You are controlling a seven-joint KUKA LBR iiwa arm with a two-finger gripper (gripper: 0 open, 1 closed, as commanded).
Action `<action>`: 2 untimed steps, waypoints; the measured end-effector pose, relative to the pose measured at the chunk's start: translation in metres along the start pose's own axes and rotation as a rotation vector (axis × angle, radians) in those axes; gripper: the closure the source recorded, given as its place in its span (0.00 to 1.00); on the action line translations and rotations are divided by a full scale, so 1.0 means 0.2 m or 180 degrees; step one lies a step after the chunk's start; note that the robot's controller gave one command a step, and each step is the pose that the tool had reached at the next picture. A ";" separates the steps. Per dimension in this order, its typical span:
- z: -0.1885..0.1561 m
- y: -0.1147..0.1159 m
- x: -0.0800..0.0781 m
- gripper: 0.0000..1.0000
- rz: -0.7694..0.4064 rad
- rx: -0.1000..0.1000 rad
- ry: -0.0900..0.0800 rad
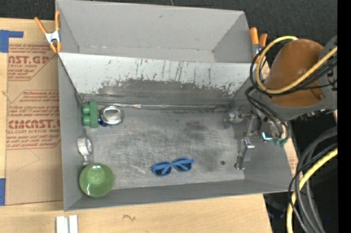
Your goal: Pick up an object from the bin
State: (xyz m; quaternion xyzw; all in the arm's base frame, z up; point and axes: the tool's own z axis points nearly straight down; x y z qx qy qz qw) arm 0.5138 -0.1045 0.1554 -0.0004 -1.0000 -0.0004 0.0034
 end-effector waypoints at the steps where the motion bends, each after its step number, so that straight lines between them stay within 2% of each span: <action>1: 0.42 0.35 -0.04 0.00 -0.0780 0.0006 -0.0039; 2: 0.28 0.70 0.09 0.00 -0.1364 -0.0003 -0.0022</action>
Offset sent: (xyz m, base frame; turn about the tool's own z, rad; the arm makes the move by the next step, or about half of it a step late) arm 0.0060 0.0685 -0.0854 -0.2449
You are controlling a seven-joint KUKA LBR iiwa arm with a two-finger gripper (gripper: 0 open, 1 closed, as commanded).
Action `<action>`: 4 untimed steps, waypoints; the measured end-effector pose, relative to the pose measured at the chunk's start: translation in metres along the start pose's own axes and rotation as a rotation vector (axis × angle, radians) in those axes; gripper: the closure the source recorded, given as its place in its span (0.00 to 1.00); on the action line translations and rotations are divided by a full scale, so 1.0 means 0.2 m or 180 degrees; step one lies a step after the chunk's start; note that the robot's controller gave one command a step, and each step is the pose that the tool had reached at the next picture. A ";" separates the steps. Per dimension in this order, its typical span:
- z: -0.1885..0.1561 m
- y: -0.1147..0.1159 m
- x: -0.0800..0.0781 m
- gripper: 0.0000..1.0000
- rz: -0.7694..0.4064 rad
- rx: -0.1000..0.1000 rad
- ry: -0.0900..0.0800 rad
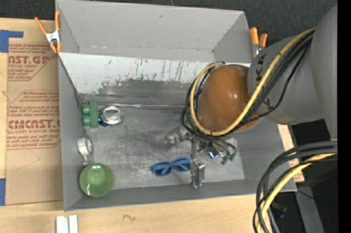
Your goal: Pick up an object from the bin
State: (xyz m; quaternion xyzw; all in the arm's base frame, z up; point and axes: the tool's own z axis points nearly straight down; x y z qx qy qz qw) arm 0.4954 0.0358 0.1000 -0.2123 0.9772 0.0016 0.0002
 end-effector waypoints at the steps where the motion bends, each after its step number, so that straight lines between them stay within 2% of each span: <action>1: -0.05 0.13 0.01 0.00 -0.0236 0.0011 -0.0010; 2: 0.15 -0.01 -0.02 0.00 -0.0263 0.0017 -0.0038; 3: 0.14 -0.01 -0.03 0.00 -0.0263 0.0013 -0.0017; 4: 0.14 -0.01 -0.03 1.00 -0.0262 0.0013 -0.0020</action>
Offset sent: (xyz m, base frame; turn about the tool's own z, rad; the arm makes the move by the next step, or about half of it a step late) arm -0.0135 0.0223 0.0095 -0.0726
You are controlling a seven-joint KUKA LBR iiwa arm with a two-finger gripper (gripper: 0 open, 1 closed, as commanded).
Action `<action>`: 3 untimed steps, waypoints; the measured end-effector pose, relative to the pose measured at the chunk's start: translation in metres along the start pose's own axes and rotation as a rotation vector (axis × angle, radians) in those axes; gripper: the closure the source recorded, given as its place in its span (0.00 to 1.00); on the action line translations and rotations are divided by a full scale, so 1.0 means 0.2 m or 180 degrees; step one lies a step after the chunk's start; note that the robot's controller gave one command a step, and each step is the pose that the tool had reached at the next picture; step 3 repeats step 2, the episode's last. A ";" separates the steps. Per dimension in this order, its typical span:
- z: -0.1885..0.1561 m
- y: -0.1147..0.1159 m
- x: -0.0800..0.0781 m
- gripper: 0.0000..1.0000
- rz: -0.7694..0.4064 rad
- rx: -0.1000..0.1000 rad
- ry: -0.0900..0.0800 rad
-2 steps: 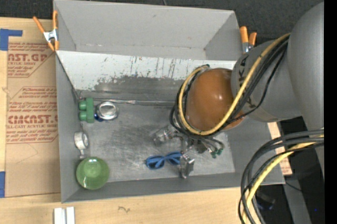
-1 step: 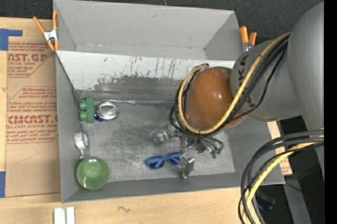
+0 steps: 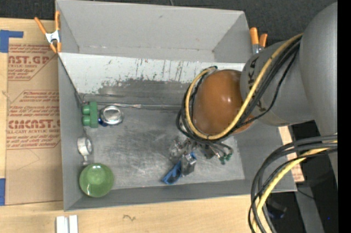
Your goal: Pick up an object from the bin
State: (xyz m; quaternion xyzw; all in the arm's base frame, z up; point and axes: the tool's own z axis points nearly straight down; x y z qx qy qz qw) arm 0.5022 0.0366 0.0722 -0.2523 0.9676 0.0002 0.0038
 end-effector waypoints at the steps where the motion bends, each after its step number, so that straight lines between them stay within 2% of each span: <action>1: -0.19 0.00 -0.01 1.00 0.0000 0.0000 0.0011; 3: -0.23 0.00 -0.01 1.00 -0.0001 -0.0003 0.0018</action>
Offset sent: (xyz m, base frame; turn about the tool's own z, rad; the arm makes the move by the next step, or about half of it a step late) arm -0.0001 0.0000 0.0369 0.0000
